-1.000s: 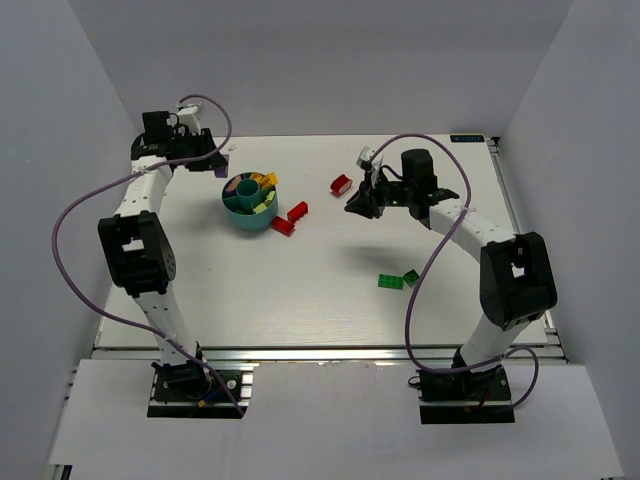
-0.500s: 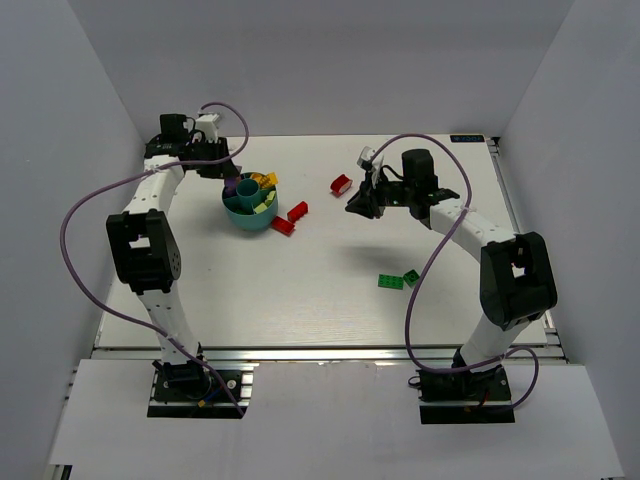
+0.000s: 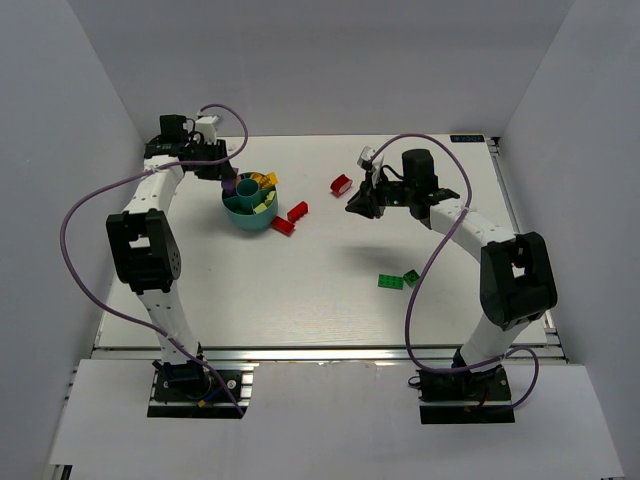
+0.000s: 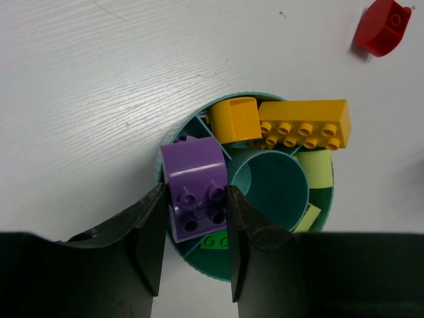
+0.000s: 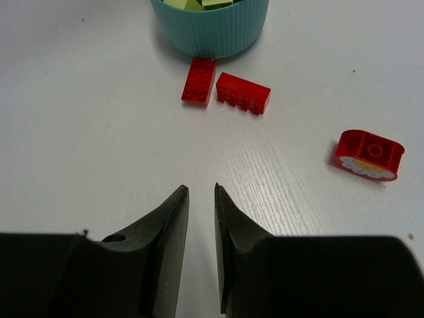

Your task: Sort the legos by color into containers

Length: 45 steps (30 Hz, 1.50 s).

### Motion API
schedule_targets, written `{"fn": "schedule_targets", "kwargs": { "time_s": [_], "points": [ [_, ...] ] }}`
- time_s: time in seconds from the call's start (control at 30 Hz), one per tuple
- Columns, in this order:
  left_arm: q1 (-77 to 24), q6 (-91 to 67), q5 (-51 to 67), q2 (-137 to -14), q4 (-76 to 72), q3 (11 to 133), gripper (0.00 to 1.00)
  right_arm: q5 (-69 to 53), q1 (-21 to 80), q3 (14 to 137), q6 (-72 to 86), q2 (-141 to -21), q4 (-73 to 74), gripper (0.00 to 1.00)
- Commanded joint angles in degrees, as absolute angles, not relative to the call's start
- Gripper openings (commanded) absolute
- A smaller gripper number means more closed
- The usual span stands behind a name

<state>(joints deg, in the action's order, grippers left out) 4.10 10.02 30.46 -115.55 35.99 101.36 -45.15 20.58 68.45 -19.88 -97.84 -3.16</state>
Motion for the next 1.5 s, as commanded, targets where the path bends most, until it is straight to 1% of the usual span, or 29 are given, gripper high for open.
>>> {"fn": "schedule_targets", "kwargs": {
  "time_s": [0.0,0.27,0.5,0.87,1.03,1.27,1.4,1.43,1.47],
  "points": [
    [3.87,10.11,31.82,-114.87,35.60,102.22,0.24,-45.35,20.21,68.47,-19.51,-95.01,-4.75,0.28],
    [3.87,10.11,31.99,-114.61,35.59,101.25,0.30,-45.26,20.21,68.47,-19.42,-95.19,-4.83,0.29],
    [3.69,9.58,32.43,-114.52,35.16,100.99,0.41,-45.26,20.13,68.55,-19.25,-95.27,-4.92,0.29],
    [2.99,9.23,31.82,-114.79,35.33,100.90,0.54,-45.18,20.13,68.12,-19.25,-95.01,-5.01,0.30],
    [2.90,8.97,31.64,-114.70,35.33,100.81,0.56,-45.18,20.13,68.12,-19.25,-94.92,-5.10,0.30],
    [2.99,8.53,31.03,-114.43,34.98,100.90,0.57,-45.18,20.13,67.94,-19.25,-94.75,-5.10,0.30],
    [2.99,6.60,29.62,-113.56,33.67,102.65,0.60,-45.09,20.04,67.94,-19.60,-94.66,-5.10,0.30],
    [3.08,5.37,29.45,-113.29,33.23,103.09,0.64,-45.09,20.13,67.94,-19.69,-94.57,-4.92,0.30],
    [3.08,4.67,29.44,-113.03,32.27,103.88,0.64,-45.09,20.13,68.03,-19.69,-94.48,-4.92,0.30]
  ]
}}
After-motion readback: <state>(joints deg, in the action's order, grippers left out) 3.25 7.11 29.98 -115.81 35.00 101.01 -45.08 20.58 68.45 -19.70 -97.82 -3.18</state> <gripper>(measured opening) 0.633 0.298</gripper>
